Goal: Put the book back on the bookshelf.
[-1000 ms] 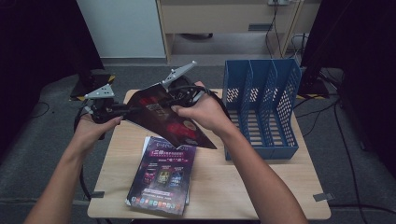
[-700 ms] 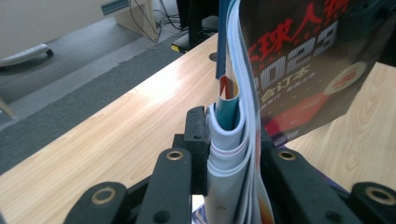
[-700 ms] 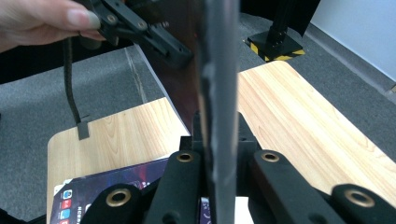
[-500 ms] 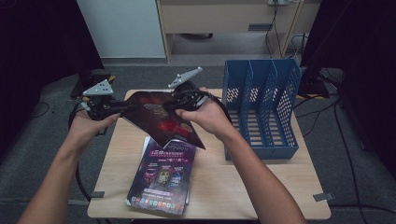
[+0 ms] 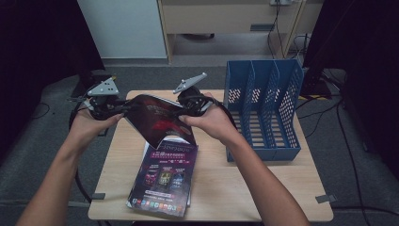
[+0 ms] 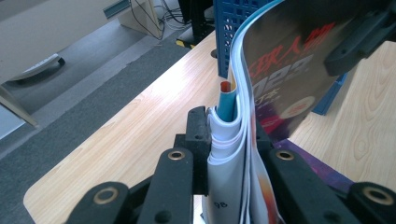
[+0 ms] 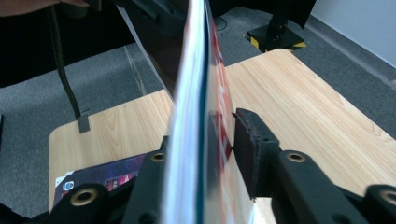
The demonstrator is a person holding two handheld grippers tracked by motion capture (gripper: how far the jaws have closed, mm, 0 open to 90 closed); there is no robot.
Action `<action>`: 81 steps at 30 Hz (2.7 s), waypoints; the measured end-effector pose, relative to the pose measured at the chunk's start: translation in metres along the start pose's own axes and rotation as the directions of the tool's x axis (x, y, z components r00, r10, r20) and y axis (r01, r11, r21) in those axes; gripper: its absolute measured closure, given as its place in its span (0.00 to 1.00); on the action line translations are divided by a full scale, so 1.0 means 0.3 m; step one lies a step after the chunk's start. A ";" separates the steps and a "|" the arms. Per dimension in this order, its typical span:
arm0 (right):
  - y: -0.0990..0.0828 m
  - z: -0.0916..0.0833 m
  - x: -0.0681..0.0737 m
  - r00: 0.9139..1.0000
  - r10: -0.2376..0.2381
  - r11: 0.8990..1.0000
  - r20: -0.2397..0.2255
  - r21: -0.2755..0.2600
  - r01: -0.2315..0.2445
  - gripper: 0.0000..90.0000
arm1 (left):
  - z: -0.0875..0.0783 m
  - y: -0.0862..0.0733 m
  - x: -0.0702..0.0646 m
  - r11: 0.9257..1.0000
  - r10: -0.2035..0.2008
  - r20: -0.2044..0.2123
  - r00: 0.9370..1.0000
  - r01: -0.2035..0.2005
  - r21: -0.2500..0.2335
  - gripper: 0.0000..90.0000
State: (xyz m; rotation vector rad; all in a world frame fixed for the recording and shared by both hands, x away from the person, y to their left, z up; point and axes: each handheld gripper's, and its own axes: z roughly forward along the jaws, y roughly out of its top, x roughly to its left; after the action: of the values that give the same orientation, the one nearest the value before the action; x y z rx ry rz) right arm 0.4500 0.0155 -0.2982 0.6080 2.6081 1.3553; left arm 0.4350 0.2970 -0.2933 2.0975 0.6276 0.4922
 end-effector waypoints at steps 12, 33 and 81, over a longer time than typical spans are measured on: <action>0.004 -0.014 -0.016 1.000 0.005 1.000 0.022 0.000 -0.005 0.79 | 0.026 0.021 -0.015 1.000 0.013 0.013 1.000 -0.013 0.013 0.86; -0.009 0.009 -0.034 0.998 -0.028 0.999 0.049 0.035 0.027 0.83 | 0.035 0.033 -0.024 1.000 0.023 0.031 0.999 -0.023 0.012 0.86; 0.026 -0.086 -0.049 1.000 0.002 1.000 0.012 0.015 -0.002 0.97 | 0.068 -0.078 -0.012 0.992 -0.111 -0.103 0.988 0.103 -0.078 0.03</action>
State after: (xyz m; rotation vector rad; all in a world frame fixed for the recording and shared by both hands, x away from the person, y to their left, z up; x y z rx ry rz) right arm 0.4576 -0.0061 -0.2777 0.6193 2.6113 1.3299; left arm 0.4375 0.2935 -0.3242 1.9672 0.7691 0.5614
